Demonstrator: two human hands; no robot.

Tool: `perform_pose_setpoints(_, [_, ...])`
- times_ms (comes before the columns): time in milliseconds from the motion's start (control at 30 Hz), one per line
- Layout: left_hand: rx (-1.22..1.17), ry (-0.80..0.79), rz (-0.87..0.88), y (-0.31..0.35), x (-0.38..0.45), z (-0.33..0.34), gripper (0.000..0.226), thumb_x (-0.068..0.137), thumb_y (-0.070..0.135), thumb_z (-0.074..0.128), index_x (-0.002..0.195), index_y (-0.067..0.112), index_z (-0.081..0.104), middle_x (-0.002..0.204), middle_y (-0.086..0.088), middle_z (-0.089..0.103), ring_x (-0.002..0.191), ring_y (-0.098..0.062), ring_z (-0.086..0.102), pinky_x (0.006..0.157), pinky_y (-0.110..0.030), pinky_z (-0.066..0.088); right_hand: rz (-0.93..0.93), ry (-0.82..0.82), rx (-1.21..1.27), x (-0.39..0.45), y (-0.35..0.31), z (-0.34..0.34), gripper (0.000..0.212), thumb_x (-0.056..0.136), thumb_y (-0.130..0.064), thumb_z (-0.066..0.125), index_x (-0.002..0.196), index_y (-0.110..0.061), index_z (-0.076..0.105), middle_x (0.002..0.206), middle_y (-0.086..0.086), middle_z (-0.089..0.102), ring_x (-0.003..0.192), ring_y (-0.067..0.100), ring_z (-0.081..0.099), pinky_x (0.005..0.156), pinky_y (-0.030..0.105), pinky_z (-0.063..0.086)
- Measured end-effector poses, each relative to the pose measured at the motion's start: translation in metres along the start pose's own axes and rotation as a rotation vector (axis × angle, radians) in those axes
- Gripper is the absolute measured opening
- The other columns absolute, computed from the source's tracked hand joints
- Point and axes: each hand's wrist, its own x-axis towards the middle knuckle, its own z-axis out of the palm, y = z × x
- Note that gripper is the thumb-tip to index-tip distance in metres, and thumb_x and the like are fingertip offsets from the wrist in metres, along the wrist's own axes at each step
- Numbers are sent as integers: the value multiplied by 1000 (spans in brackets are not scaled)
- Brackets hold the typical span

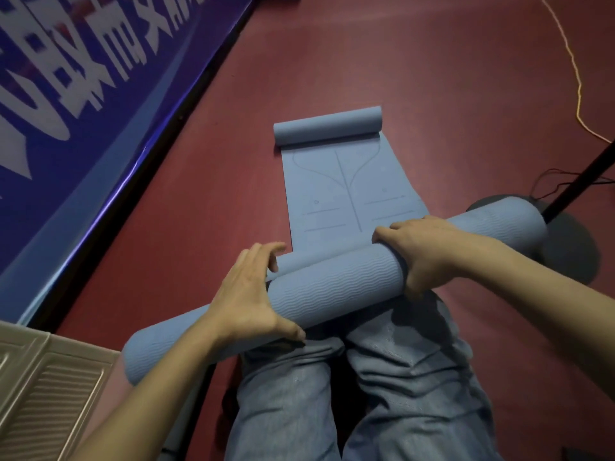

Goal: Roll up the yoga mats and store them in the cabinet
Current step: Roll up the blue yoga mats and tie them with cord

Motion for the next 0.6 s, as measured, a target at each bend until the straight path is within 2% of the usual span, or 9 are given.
perform_pose_setpoints(100, [79,29,37,-5,-1,-1,94,35,67,89,119,42,55,104,24,53,95,0,55,82,-34,53,21,-53,47,4,0,-2,93,44,-45,85,125,-36,42,112,-9,59,100,20,61,71,33,41])
perform_pose_setpoints(167, [134,49,68,-11,-1,-5,86,44,73,82,119,39,61,108,23,60,99,-5,61,86,-37,54,51,-77,105,6,1,-1,91,35,-48,81,119,-38,45,105,-9,62,93,20,62,70,34,48])
perform_pose_setpoints(267, [294,10,127,-14,-5,-9,96,57,83,64,138,31,57,127,17,61,112,-14,64,92,-38,53,97,-96,166,9,2,-2,92,26,-51,75,113,-39,47,95,-8,64,85,20,64,71,37,56])
perform_pose_setpoints(333, [399,-64,114,-10,-6,-7,114,54,89,60,147,25,47,136,11,57,118,-19,62,98,-38,50,108,-114,175,9,1,-5,91,28,-49,77,113,-37,48,94,-8,64,85,21,64,70,36,56])
perform_pose_setpoints(400, [525,-132,68,-5,-1,1,125,44,91,66,145,21,42,135,6,56,119,-21,59,101,-38,45,116,-125,186,9,-3,-9,86,35,-48,81,113,-35,49,95,-7,63,86,21,63,72,36,56])
perform_pose_setpoints(533, [697,-144,-33,5,17,4,99,40,85,79,107,23,39,106,6,61,96,-22,63,76,-38,39,128,-115,219,10,-11,-14,91,39,-48,84,119,-33,44,104,-6,63,92,23,61,79,40,55])
perform_pose_setpoints(600, [737,-147,16,8,24,-1,91,46,82,78,101,22,39,102,5,63,92,-24,65,71,-37,37,133,-100,239,7,-11,-13,93,40,-49,85,121,-32,42,106,-5,62,92,23,60,78,39,53])
